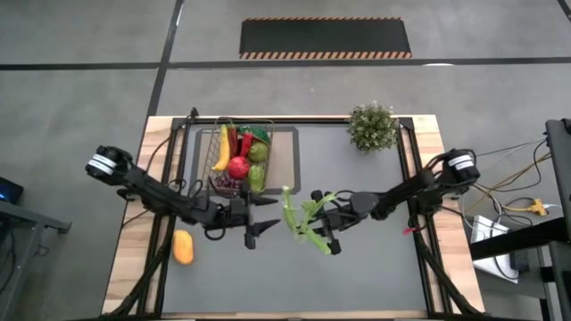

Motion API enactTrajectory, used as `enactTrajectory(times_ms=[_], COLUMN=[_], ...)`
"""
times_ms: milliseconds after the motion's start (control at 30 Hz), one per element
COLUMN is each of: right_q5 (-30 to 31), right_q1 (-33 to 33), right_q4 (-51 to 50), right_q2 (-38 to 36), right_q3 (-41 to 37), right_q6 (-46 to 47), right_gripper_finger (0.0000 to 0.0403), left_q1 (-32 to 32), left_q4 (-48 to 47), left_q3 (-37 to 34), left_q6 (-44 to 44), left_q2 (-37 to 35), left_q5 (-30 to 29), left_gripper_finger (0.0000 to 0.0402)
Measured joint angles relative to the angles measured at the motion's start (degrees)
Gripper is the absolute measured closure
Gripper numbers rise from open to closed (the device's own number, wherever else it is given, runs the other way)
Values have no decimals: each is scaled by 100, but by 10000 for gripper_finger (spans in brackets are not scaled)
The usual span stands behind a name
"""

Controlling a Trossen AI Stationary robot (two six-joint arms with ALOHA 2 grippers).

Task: Build produce basket
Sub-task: Put the celery into the wire basket

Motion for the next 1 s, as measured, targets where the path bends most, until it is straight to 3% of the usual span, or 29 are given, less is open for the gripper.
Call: enactTrajectory(times_ms=[267,467,1000], right_q5=[-260,-251,-220], right_q1=[-14,-62,-196], right_q4=[15,-3,-21], right_q2=[355,346,347], right_q3=[321,358,425], right_q6=[-118,-80,196], right_gripper_finger=[368,367,365], left_q1=[19,14,149], left_q4=[178,-30,22], left_q3=[1,-4,255], left_q6=[-14,1,4], left_q2=[297,387,819], left_q5=[-1201,351,534], left_gripper_finger=[73,41,41])
